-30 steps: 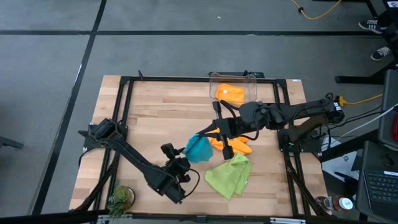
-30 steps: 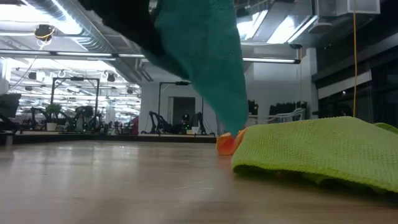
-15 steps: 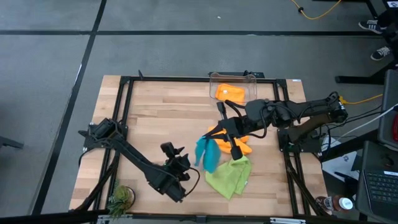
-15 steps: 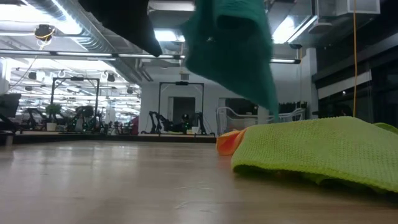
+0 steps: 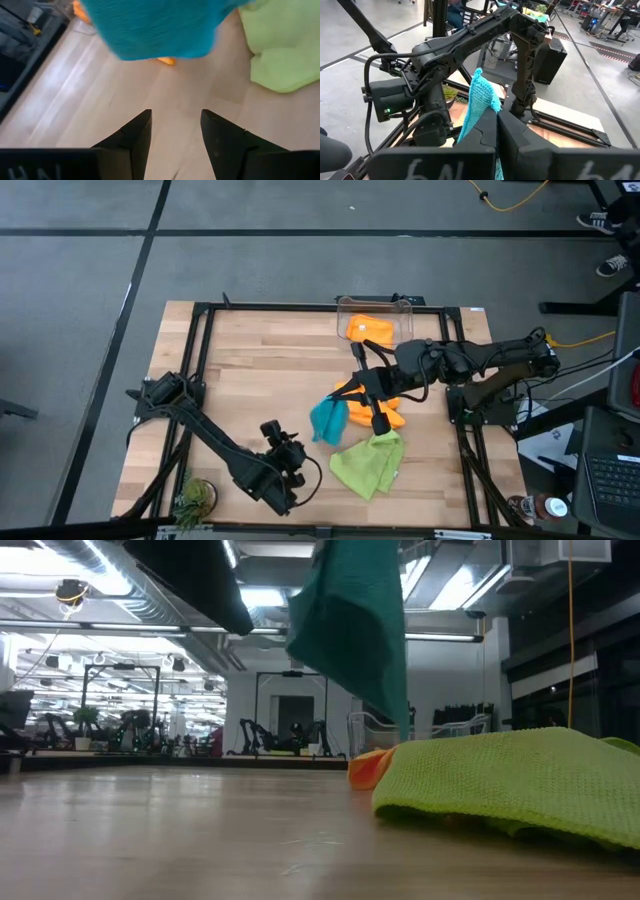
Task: Fold microfiber towels
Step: Fold the blue microfiber cloth
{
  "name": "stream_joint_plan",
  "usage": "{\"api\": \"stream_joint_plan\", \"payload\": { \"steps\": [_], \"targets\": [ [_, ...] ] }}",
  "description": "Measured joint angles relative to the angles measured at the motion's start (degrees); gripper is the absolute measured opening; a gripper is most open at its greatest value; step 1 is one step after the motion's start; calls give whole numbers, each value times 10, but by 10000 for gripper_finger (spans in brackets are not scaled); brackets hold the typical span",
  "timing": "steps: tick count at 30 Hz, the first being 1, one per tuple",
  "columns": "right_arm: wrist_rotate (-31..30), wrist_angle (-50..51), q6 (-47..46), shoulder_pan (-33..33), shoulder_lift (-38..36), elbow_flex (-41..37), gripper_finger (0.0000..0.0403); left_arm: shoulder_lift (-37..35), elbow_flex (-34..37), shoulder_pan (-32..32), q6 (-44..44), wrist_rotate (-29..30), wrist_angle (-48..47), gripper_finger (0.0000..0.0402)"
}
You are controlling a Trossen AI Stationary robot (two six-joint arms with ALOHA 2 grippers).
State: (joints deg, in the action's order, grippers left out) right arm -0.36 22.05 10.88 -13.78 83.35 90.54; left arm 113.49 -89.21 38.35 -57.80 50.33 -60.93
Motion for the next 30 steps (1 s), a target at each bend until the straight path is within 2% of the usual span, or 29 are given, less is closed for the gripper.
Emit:
{"api": "stream_joint_plan", "payload": {
  "steps": [7, 15, 19, 23, 25, 30],
  "targets": [
    [0, 8, 1, 0, 0, 0, 0, 0, 0, -10, 21, -3, 11, 197],
    [0, 24, 1, 0, 0, 0, 0, 0, 0, -11, 55, 59, 11, 209],
    [-1, 23, 1, 0, 0, 0, 0, 0, 0, -11, 65, 42, 33, 210],
    [-1, 22, 1, 0, 0, 0, 0, 0, 0, -13, 134, 7, 108, 211],
    [-2, 22, 1, 0, 0, 0, 0, 0, 0, -14, 163, 15, 137, 210],
    [-2, 19, 1, 0, 0, 0, 0, 0, 0, -29, 175, 27, 140, 209]
  ]
}}
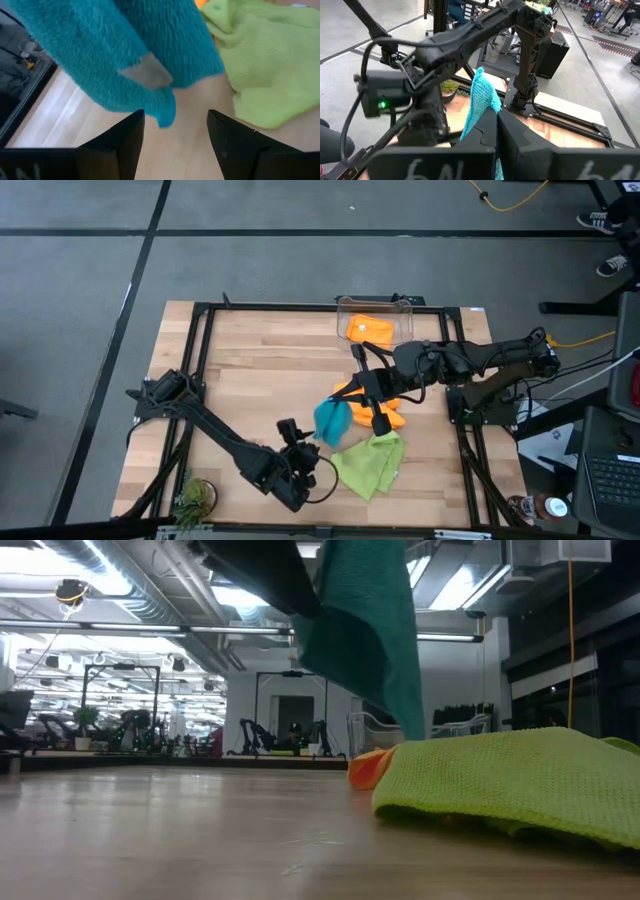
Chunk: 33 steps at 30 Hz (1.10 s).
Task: Fold microfiber towels
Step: Fold the blue microfiber cloth
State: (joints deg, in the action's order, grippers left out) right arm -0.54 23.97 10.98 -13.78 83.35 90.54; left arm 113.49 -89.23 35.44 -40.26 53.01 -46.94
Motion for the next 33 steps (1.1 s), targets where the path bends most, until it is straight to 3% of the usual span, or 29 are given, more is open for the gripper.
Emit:
{"api": "stream_joint_plan", "payload": {
  "steps": [20, 27, 33],
  "targets": [
    [7, -1, -2, 0, 0, 0, 0, 5, 0, -17, 2, 17, -6, 203],
    [7, -1, -2, 0, 0, 0, 0, 5, 0, -21, 4, 9, -6, 150],
    [7, -1, -2, 0, 0, 0, 0, 5, 0, -21, 3, 1, -6, 80]
  ]
}}
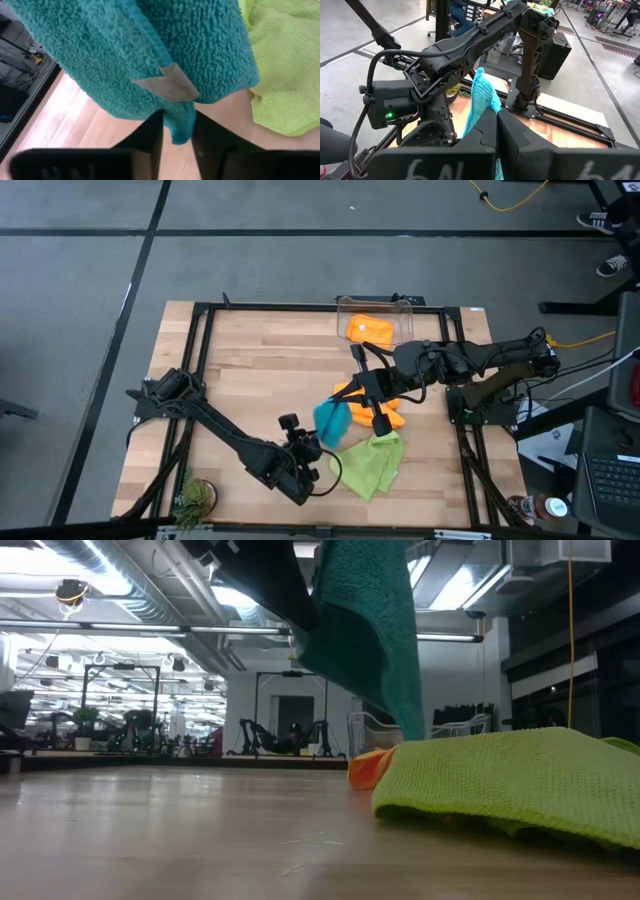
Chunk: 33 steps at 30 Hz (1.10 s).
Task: Fold microfiber towels
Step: Fold the blue microfiber cloth
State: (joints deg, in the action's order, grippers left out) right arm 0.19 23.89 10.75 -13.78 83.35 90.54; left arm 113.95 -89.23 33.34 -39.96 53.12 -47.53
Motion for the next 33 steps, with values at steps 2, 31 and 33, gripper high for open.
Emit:
{"api": "stream_joint_plan", "payload": {
  "steps": [2, 31, 33],
  "targets": [
    [0, 0, 0, 0, 0, 0, 0, 0, 0, 0, 0, 0, 0, 48],
    [58, 144, 93, -1, 82, 0, 0, -125, -102, 92, -202, -148, -425, 0],
    [23, 131, 114, -1, 98, 0, 0, -147, -102, 91, -178, -162, -425, 0]
  ]
}}
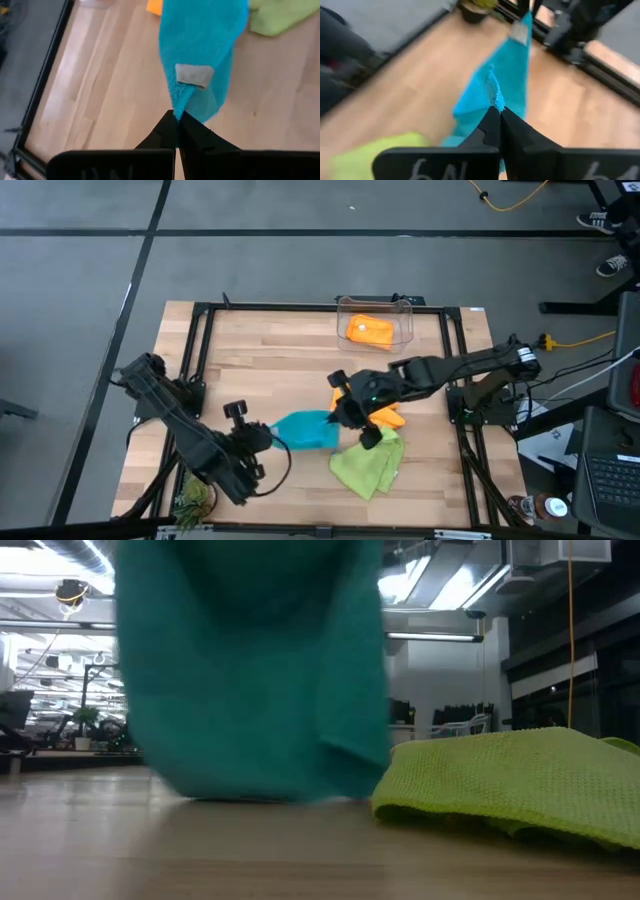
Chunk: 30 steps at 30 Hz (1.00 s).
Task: Fold microfiber towels
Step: Fold the blue microfiber cloth
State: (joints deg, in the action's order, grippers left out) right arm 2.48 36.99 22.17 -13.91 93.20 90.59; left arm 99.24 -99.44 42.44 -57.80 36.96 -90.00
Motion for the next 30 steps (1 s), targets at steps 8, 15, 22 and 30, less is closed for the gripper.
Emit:
{"api": "stream_joint_plan", "payload": {
  "steps": [8, 15, 22, 30],
  "targets": [
    [-108, -44, 59, 11, 21, -1, 0, -115, 0, -7, 105, -13, 0, 0],
    [-109, -87, 103, 62, 20, 0, 0, -244, 71, -37, 160, -18, 0, 0],
    [-77, -108, 100, 128, 20, 0, 0, -418, 273, -57, 84, -52, -2, 0],
    [20, -135, 129, 141, 52, 0, 0, -476, 352, -65, 15, -122, 1, 0]
  ]
}}
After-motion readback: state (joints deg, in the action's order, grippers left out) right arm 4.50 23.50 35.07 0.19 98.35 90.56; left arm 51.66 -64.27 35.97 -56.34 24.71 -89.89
